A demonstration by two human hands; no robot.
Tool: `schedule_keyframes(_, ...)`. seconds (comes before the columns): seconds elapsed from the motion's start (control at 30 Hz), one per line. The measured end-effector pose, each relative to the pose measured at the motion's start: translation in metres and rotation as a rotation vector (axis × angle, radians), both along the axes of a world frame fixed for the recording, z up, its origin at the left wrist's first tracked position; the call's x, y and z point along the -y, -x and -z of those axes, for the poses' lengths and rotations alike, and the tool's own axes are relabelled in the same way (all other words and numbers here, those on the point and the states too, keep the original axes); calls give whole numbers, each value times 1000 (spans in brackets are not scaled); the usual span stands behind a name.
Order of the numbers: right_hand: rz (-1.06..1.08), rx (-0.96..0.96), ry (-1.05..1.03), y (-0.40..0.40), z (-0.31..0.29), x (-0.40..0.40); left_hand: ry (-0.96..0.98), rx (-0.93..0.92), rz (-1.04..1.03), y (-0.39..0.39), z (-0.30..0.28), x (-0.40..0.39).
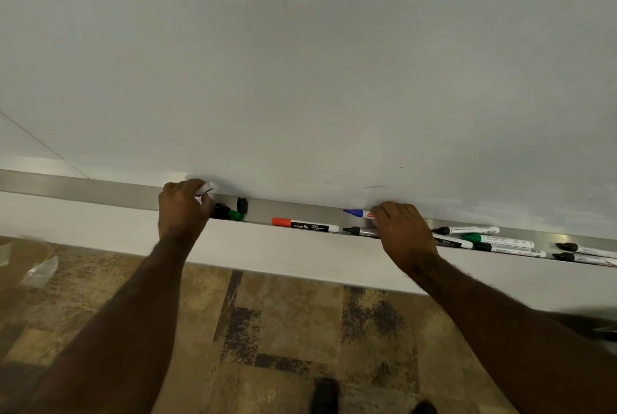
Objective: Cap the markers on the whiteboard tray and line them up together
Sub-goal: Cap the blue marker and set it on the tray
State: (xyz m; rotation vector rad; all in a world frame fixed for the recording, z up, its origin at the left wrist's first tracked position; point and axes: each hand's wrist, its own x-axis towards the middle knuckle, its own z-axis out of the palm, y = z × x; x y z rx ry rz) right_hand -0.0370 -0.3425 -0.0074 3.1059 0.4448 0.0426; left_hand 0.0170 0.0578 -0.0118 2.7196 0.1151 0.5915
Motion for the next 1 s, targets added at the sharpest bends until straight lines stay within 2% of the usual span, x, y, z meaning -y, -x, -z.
schedule_keyframes(0.1,-17,39,-37,-2,-1,-10,403,-2,-189,6,-6,19)
schedule_keyframes(0.17,-14,22,-121,-4,-3,-19,760,-52,-314,11,-12,38)
schedule_keyframes(0.27,-1,-38,-316,-6,-10,-37,1378,-91,-252,19,-20,71)
schedule_keyframes(0.33,-1,-62,-426,-4,-15,-47,1624,-139,-164,25,-23,90)
schedule_keyframes(0.43,-23,-61,-556,2,-24,-59,1861,-251,-104,36,-24,111)
schedule_keyframes(0.5,-39,-72,-609,5,-28,-66,1917,-327,-123,42,-23,119)
schedule_keyframes(0.63,-33,-75,-654,2,-32,-68,1890,-421,-121,47,-24,131)
schedule_keyframes(1.0,-36,-38,-586,-21,-31,-39,1546,-461,-137,44,-37,152)
